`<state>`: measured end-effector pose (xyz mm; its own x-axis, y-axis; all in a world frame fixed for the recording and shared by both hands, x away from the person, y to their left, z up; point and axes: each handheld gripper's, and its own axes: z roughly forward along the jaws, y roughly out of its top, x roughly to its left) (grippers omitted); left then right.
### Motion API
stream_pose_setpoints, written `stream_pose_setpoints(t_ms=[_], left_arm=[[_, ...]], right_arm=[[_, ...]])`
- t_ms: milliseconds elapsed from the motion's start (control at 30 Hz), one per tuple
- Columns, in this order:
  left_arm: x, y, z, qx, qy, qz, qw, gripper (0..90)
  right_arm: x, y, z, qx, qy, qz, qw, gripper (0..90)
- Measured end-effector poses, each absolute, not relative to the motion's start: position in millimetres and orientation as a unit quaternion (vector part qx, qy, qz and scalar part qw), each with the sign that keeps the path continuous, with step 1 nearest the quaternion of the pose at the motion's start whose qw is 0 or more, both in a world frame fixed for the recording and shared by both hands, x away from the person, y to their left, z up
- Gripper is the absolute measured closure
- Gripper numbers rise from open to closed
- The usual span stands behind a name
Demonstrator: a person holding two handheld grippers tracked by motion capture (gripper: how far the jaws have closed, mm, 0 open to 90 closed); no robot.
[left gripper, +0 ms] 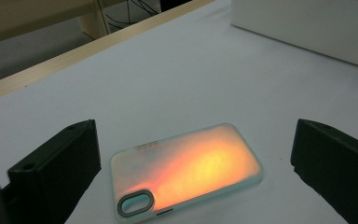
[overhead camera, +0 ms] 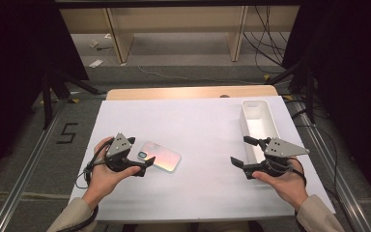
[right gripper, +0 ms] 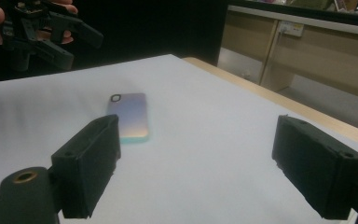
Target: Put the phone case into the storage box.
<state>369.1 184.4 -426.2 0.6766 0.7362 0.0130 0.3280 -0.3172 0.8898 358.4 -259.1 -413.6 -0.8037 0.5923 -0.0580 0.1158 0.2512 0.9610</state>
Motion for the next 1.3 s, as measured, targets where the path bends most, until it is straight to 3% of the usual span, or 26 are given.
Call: stream_pose_setpoints(t_ms=[300,400,500,533,567,700,1300], left_arm=[[369,184,-427,0.783,0.344,0.214,0.472,4.5],[372,182,-426,0.778,0.353,0.219,0.471,23.9],[374,179,-425,0.772,0.365,0.226,0.469,57.7],[377,176,-426,0.773,0.37,0.222,0.465,57.7],[382,170,-427,0.775,0.375,0.221,0.458,74.9],[389,159,-431,0.785,0.383,0.209,0.44,89.4],[426,94,-464,0.819,0.419,0.154,0.361,89.9]], right_arm=[[358,-259,-414,0.235,0.762,0.566,0.208,16.1],[358,-258,-414,0.235,0.762,0.566,0.207,16.1],[358,-257,-413,0.235,0.762,0.566,0.207,16.2],[358,-257,-413,0.235,0.762,0.566,0.207,16.2],[359,-256,-413,0.234,0.763,0.565,0.207,16.3],[359,-256,-414,0.235,0.764,0.565,0.207,16.3],[360,-256,-415,0.236,0.763,0.567,0.201,16.5]])
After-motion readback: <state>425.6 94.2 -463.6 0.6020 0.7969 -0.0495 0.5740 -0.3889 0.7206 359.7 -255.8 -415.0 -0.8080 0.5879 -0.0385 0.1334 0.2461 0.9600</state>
